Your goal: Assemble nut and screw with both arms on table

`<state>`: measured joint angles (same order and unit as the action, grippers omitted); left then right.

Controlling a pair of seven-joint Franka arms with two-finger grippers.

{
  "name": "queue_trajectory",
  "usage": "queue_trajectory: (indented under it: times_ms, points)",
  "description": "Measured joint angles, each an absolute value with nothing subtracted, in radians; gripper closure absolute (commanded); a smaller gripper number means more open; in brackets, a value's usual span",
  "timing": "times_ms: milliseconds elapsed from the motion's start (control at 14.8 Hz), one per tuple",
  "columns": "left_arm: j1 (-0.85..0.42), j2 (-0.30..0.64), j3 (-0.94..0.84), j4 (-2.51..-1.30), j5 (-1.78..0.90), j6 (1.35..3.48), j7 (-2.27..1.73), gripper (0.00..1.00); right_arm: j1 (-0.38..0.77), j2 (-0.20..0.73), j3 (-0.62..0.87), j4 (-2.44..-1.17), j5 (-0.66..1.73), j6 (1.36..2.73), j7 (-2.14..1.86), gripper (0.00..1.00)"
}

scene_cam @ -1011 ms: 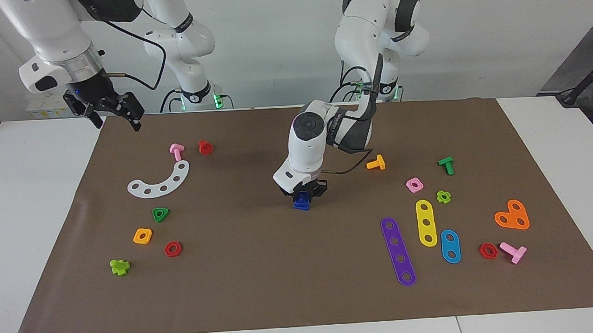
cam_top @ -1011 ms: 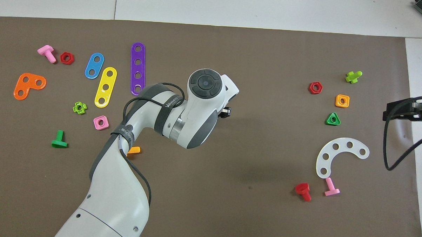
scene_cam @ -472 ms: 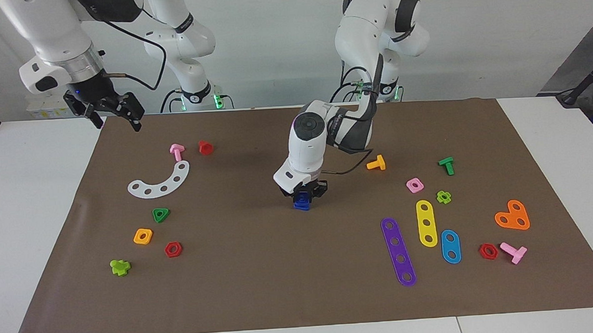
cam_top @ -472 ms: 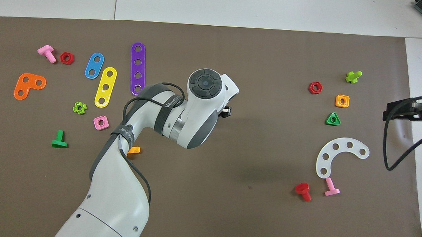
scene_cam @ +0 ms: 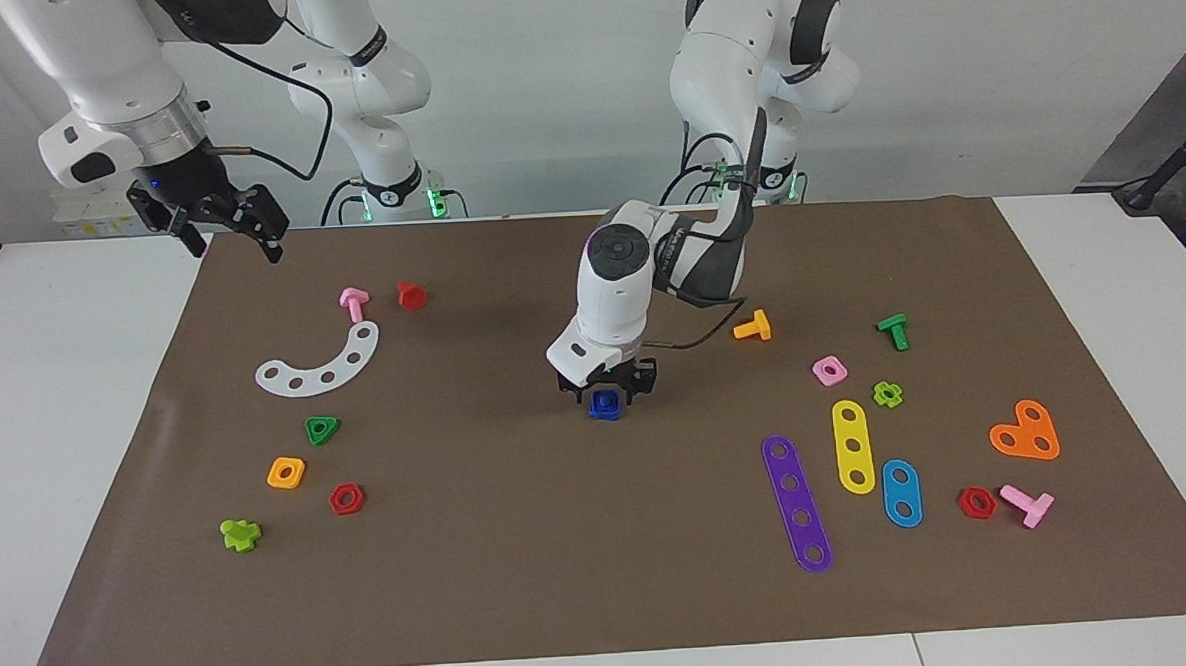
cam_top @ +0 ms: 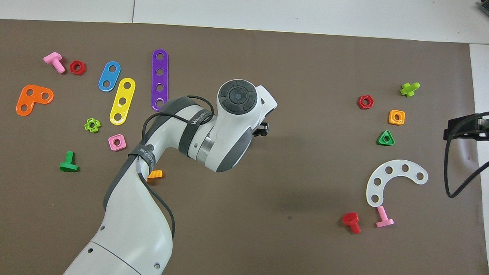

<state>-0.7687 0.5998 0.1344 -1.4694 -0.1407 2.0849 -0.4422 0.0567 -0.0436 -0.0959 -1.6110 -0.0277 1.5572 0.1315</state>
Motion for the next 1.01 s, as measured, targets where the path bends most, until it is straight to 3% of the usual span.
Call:
queue_trajectory:
  times_ms: [404,876,1011]
  points:
    - [-0.698,0.562,0.167,-1.378,-0.142,1.959,-0.440,0.21,0.057,-0.044,-0.096,-1.611,-0.028,1.557,0.132,0.00]
    - [-0.459,0.349,0.169,-1.412,-0.145,1.746,-0.179,0.20,0.057,-0.044,-0.094,-1.611,-0.027,1.557,0.132,0.00]
    - [-0.407,0.296,0.172,-1.443,-0.144,1.684,-0.146,0.04,0.057,-0.044,-0.094,-1.611,-0.027,1.557,0.132,0.00]
